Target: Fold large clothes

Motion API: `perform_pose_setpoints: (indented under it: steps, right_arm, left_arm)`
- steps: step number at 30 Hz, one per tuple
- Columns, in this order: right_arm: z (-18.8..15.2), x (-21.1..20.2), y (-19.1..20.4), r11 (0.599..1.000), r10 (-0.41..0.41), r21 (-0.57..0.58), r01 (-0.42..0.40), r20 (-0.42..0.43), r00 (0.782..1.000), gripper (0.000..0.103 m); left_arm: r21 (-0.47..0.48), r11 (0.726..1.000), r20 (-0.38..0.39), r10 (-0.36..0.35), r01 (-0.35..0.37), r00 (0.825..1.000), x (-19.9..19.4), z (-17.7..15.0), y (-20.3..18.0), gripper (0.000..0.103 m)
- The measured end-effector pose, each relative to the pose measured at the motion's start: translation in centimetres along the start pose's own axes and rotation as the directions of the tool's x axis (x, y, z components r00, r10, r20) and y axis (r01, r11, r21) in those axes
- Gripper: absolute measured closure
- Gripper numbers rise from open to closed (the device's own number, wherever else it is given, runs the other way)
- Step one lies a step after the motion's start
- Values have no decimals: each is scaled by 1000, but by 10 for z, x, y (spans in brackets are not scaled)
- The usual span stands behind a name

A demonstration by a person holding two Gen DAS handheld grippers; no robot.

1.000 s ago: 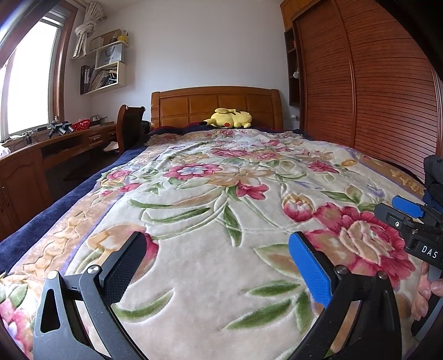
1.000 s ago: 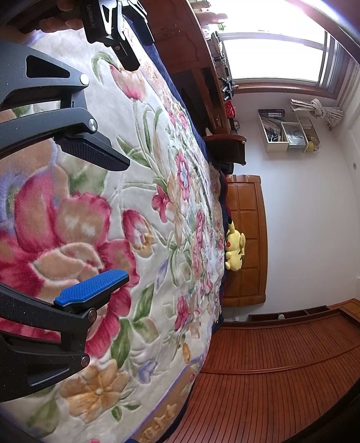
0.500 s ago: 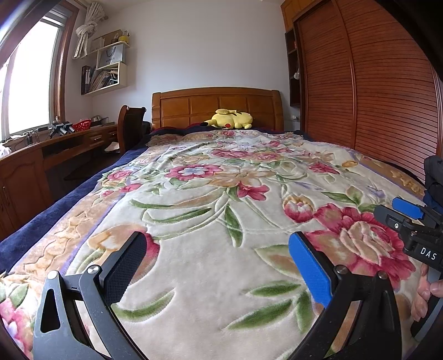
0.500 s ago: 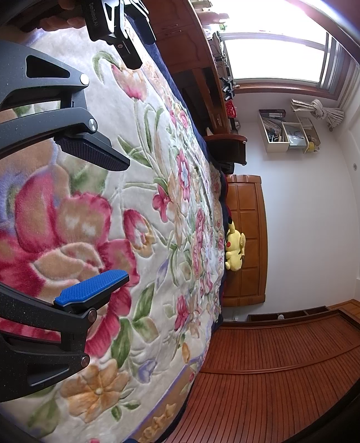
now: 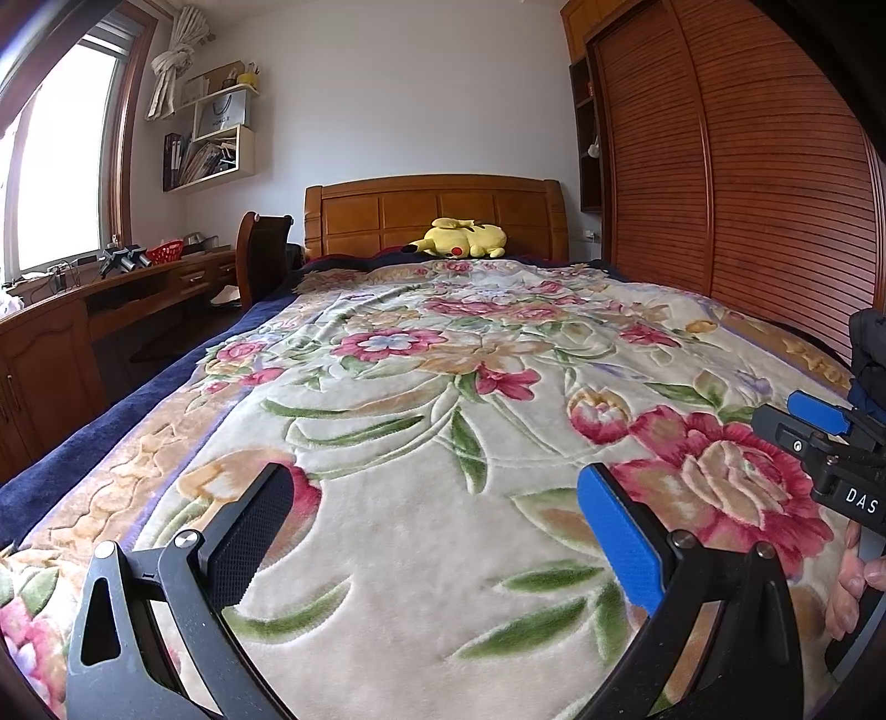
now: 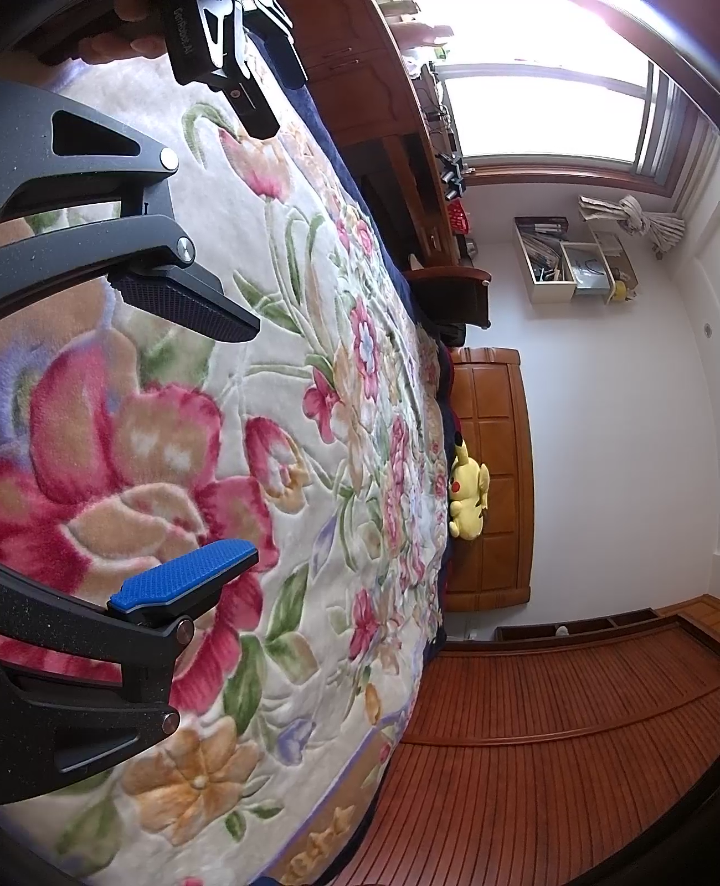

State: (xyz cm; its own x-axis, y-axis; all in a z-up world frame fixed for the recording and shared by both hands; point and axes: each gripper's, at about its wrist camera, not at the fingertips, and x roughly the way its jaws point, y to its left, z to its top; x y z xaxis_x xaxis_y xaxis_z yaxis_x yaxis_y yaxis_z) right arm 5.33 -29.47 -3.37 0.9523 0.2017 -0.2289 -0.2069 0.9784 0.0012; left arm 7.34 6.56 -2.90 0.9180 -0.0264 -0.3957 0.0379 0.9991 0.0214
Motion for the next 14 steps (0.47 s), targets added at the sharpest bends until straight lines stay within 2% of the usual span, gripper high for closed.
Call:
perform_pose_setpoints:
  steps: [14]
  right_arm:
    - [0,1,0,1000,-1,3,1,-1,1000,27]
  left_arm:
    - [0,1000,0,1,-1,1000,0,-1,0,1]
